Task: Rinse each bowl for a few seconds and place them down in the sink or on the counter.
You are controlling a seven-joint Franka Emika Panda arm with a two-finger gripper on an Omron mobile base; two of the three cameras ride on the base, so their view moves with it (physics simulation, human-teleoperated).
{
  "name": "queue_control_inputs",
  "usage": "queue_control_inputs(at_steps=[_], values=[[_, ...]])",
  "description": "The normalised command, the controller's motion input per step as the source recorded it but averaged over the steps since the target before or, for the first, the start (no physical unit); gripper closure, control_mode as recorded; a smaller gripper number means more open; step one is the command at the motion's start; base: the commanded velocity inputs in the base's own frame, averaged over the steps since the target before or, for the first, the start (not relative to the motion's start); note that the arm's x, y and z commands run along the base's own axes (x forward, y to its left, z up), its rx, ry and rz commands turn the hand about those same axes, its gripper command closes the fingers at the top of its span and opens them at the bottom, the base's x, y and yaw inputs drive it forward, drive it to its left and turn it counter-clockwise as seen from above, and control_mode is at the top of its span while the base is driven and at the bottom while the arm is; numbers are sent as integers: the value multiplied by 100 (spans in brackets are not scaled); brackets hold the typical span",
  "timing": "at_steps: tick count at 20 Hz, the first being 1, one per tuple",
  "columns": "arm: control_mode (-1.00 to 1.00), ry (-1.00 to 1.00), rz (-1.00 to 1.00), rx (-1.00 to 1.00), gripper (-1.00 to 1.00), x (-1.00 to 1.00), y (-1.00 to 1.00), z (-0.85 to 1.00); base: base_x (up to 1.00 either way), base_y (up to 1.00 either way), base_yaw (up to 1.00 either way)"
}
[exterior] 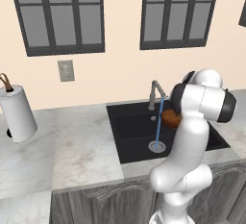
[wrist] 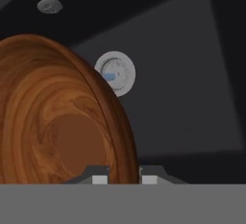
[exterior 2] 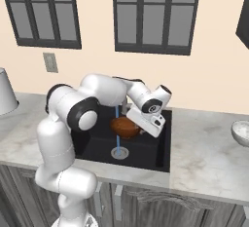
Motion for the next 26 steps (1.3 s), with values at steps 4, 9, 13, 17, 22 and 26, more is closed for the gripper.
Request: queue_control_inputs(at_steps=[4,9,13,17,22,26], values=[[-100,-1,0,4,100,25,13,-13,0,0,0],[-100,0,0,4,100,26,7,-16,0,0,0],[-100,-3,0,3,100,10,-7,-4,0,0,0],[-100,-12,0,5,100,-16,-32,2,0,0,0],[-100,-11,0,4,100,-12,-24,11,0,0,0],[-100,-9,0,4,100,-9,-21,19,0,0,0]])
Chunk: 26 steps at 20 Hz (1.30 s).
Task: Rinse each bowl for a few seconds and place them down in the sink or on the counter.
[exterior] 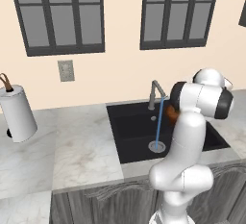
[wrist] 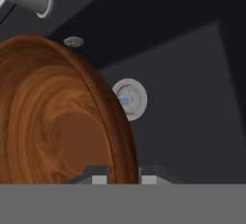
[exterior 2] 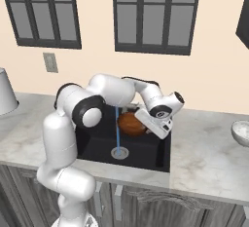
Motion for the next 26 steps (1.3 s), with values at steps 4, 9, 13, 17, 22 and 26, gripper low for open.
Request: queue_control_inputs(at_steps=[4,9,13,17,22,26], values=[[-100,-4,-3,4,100,-13,-31,21,0,0,0],[-100,0,-7,1,100,-6,-30,18,0,0,0],[-100,0,-10,0,100,0,-29,16,0,0,0],[-100,0,-11,0,100,13,-27,16,0,0,0],[-100,0,-11,0,100,14,-29,14,0,0,0],[-100,0,-12,1,100,9,-31,6,0,0,0]])
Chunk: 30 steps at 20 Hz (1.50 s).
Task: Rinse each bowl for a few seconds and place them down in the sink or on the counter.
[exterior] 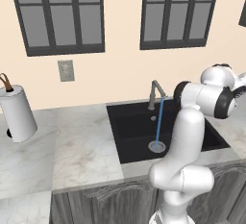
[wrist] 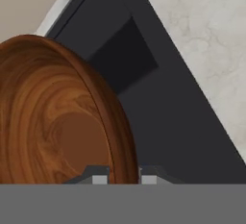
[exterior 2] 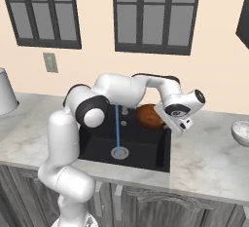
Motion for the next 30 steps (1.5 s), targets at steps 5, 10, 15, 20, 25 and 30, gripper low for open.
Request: queue_control_inputs(at_steps=[5,10,15,20,25,30], values=[[-100,0,-26,1,100,3,-27,0,0,0,0],[-100,0,-35,4,100,7,-18,0,0,0,0],[-100,1,-32,6,100,5,-13,1,0,0,0],[-100,7,-34,6,100,3,-8,0,0,0,0],[-100,7,-29,2,100,4,-8,0,0,0,0],[-100,1,-15,0,100,19,0,3,0,0,0]])
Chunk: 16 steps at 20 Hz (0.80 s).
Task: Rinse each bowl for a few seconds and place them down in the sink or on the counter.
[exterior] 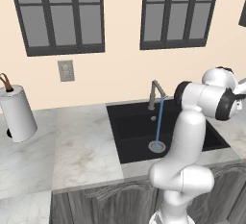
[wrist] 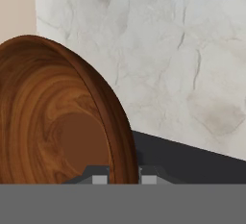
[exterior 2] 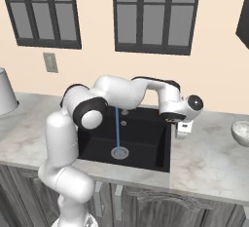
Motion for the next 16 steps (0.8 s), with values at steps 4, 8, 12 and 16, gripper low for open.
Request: queue_control_inputs(at_steps=[4,8,12,16], values=[[-100,0,0,0,100,29,0,2,0,0,0],[-100,3,0,0,100,38,-1,0,0,0,0],[-100,2,1,0,100,33,-13,0,0,0,0],[-100,0,3,0,100,28,-16,1,0,0,0]])
